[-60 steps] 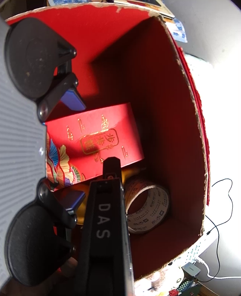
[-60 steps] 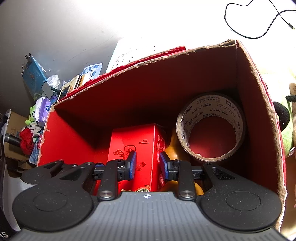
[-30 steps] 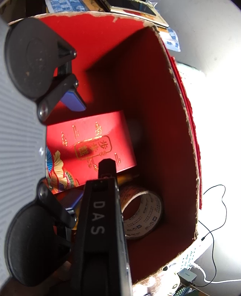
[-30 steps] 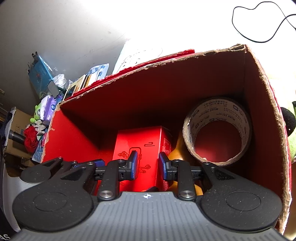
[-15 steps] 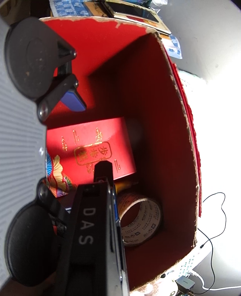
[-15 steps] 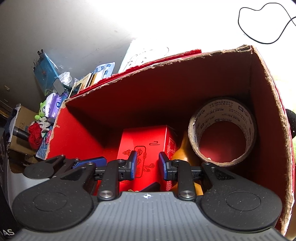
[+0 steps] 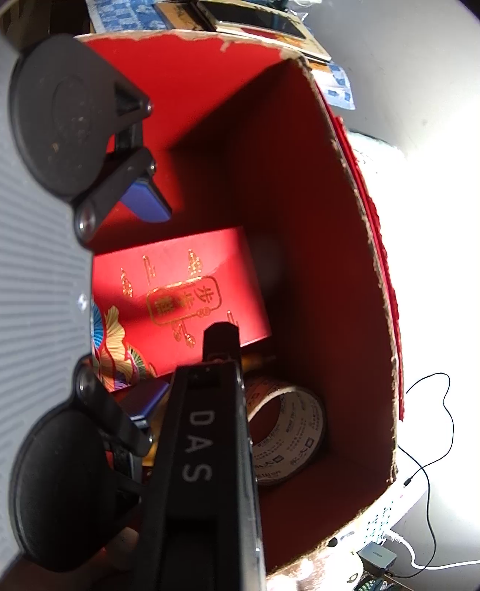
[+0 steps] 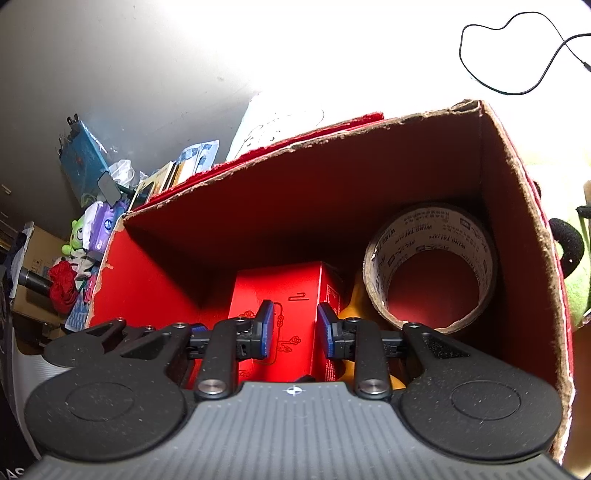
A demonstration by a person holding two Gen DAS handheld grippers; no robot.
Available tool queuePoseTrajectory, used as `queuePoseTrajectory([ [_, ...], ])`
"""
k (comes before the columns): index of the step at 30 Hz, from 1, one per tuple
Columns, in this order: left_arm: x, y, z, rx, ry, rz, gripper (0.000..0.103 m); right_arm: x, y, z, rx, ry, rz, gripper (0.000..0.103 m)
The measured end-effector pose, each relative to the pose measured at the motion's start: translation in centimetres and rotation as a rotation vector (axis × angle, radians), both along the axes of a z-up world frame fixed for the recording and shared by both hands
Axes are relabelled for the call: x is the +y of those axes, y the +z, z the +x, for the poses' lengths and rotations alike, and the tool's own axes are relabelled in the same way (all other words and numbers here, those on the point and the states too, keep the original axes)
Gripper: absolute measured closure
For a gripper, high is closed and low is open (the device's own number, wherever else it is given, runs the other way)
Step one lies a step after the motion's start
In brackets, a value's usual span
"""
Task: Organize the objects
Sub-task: 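Lower the gift box upright beside the tape roll with the right gripper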
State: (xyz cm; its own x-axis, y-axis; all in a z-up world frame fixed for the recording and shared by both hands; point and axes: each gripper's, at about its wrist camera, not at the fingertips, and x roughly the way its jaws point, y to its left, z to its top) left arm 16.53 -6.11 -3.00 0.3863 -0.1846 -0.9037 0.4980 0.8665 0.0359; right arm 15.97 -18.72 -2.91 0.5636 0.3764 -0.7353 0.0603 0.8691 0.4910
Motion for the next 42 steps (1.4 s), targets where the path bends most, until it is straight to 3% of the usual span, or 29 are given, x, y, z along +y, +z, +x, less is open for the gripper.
queuePoseTrajectory([
  [10, 0.21, -0.01, 0.12, 0.032, -0.021, -0.018, 0.007, 0.14, 0.15, -0.15, 0.001, -0.055, -0.047, 0.074],
  [19, 0.27, -0.22, 0.36, 0.043, 0.004, -0.007, 0.009, 0.03, -0.22, 0.28, 0.052, -0.037, -0.044, 0.074],
  [42, 0.48, -0.27, 0.61, 0.063, 0.038, -0.007, 0.007, -0.06, -0.3, 0.27, 0.069, -0.081, -0.078, 0.081],
])
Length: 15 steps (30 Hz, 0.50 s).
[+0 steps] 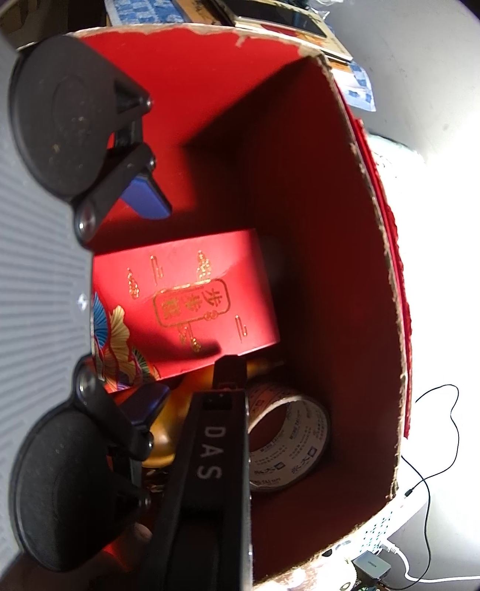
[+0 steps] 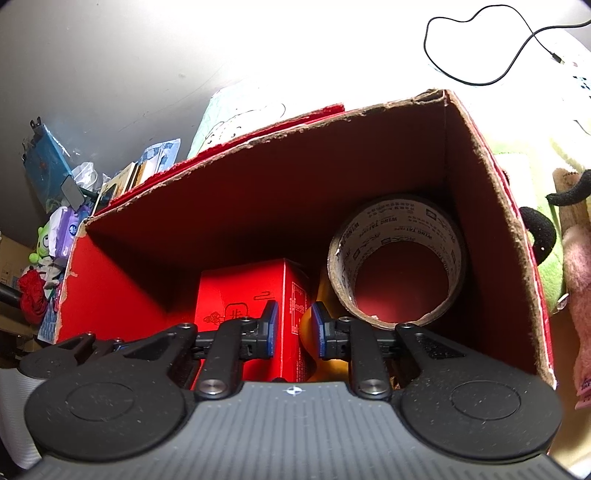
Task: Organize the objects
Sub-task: 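Lower the gift box upright beside the tape roll with the right gripper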
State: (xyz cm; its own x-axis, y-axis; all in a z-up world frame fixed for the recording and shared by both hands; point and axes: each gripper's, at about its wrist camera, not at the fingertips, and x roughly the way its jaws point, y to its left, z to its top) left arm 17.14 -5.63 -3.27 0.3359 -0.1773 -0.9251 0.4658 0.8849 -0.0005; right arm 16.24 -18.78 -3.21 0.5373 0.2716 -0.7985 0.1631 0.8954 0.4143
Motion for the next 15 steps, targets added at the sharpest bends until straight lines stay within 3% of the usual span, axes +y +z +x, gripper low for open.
queuePoseTrajectory([
  [9, 0.17, -0.05, 0.26, -0.001, 0.005, -0.009, 0.007, 0.09, 0.04, -0.04, -0.002, -0.009, -0.022, 0.081],
  [15, 0.17, 0.17, -0.22, -0.044, 0.024, 0.007, 0.006, 0.05, 0.65, -0.52, -0.044, -0.014, -0.036, 0.078],
])
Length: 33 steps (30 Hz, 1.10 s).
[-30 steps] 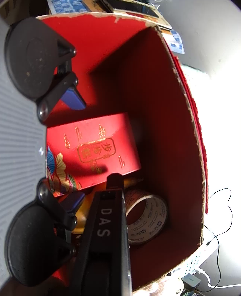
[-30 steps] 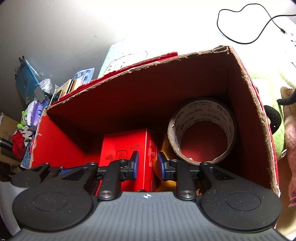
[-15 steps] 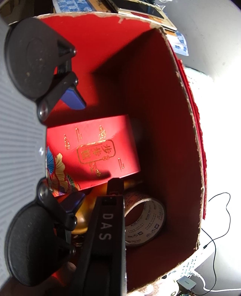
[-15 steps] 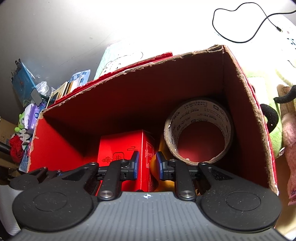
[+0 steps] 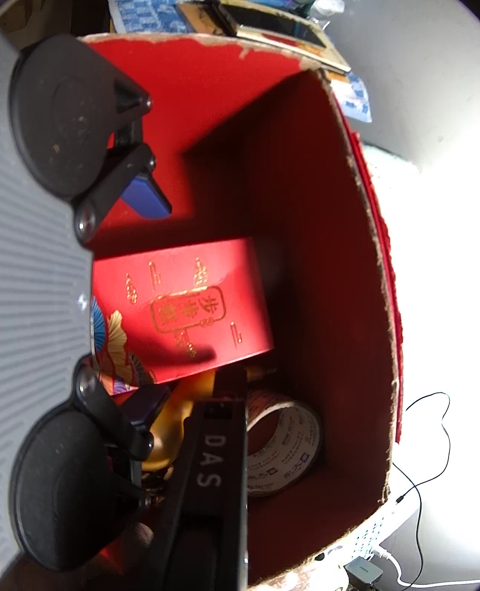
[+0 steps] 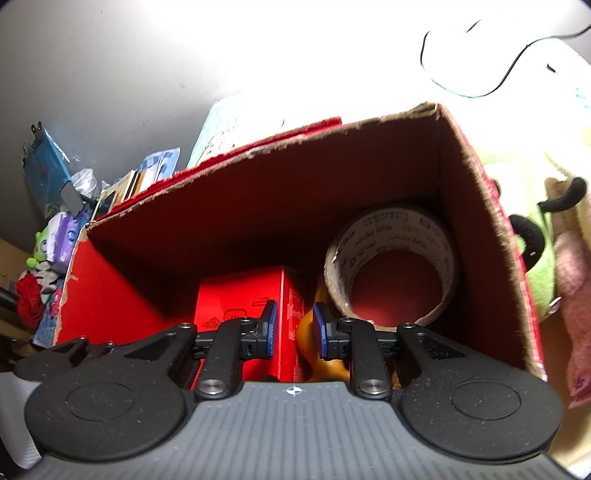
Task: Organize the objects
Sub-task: 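Lower the gift box upright beside the tape roll with the right gripper, then open the right gripper to release the gift box and withdraw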
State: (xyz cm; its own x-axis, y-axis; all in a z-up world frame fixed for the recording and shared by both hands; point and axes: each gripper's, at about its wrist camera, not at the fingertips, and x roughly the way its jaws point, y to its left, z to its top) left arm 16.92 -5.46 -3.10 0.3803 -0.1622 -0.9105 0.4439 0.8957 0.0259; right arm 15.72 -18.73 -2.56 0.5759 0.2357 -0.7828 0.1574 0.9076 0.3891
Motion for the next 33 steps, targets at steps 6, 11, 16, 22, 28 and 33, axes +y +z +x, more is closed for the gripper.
queuePoseTrajectory([
  [6, 0.3, 0.8, -0.8, -0.036, 0.0, 0.012, 0.007, -0.1, 1.0, -0.9, -0.024, -0.053, -0.03, 0.078],
  [11, 0.4, 1.6, -1.7, -0.06, 0.01, 0.01, 0.007, 0.1, 1.9, -2.0, -0.05, -0.077, -0.089, 0.078],
  [16, 1.0, 2.2, -2.5, -0.068, 0.03, 0.005, 0.007, 0.1, 2.3, -3.5, -0.076, -0.1, -0.139, 0.079],
  [22, 0.5, 2.8, -4.0, -0.093, 0.025, 0.01, 0.007, 0.5, 3.2, -5.0, -0.119, -0.11, -0.17, 0.076],
  [28, 0.5, 3.6, -4.9, -0.109, 0.015, 0.013, 0.006, 0.5, 3.7, -6.4, -0.14, -0.13, -0.168, 0.071],
  [33, 0.9, 4.1, -5.5, -0.105, 0.01, 0.008, 0.006, 1.0, 4.4, -7.6, -0.176, -0.141, -0.208, 0.066],
])
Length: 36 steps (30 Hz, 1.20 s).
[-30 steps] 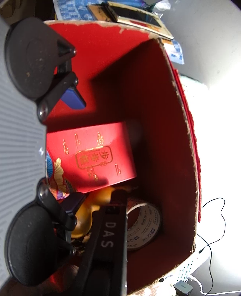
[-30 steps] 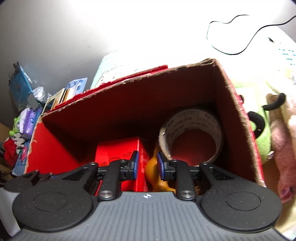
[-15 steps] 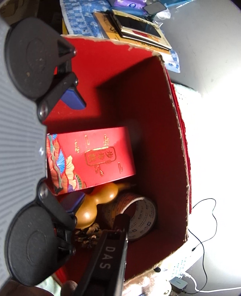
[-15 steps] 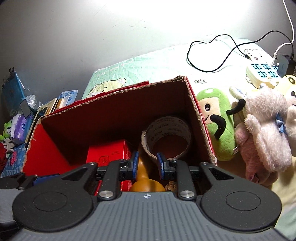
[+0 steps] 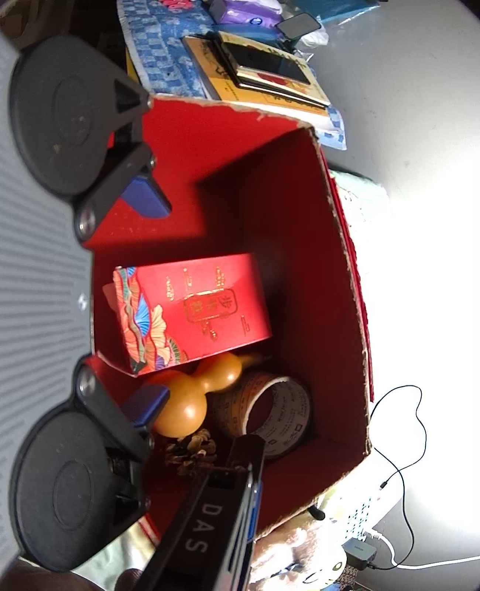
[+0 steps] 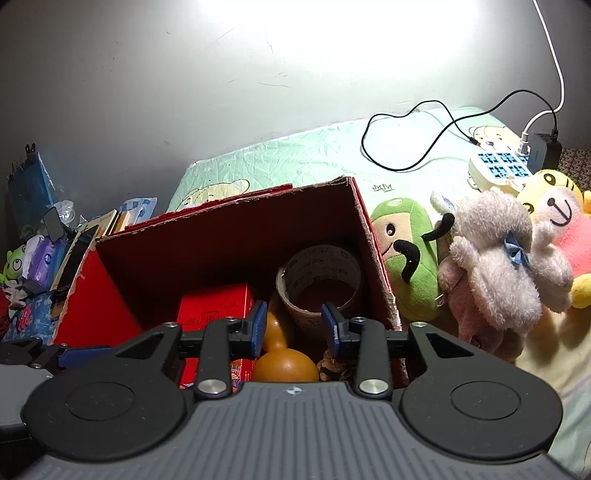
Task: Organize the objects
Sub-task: 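Open the right gripper to release the gift box and withdraw, then move the right gripper down to the red-and-white cord ornament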
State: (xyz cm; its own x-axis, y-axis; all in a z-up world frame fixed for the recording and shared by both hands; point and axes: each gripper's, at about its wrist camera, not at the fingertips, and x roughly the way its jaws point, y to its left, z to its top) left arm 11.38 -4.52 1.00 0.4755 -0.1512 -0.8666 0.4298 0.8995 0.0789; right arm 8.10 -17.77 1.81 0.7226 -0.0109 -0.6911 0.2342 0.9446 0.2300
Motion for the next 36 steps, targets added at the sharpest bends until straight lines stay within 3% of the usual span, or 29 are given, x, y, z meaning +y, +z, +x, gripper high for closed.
queuePoseTrajectory([
  [7, 0.5, 1.7, -1.1, -0.027, 0.013, -0.002, 0.006, -0.1, 1.4, -1.4, -0.033, -0.004, -0.019, 0.066],
  [13, 0.4, 3.3, -1.8, -0.022, 0.021, -0.023, 0.003, -0.5, 3.0, -2.9, -0.062, 0.013, -0.033, 0.057],
  [22, -0.4, 4.8, -4.0, -0.037, 0.03, -0.018, 0.003, -0.9, 3.6, -4.6, -0.027, 0.019, -0.012, 0.057],
  [27, -0.6, 4.9, -5.1, -0.045, 0.044, 0.015, 0.003, -1.2, 4.0, -5.9, -0.026, 0.017, -0.01, 0.057],
  [36, 0.2, 4.8, -7.0, -0.002, 0.047, -0.005, 0.004, -1.2, 4.5, -7.9, -0.021, 0.043, -0.017, 0.057],
])
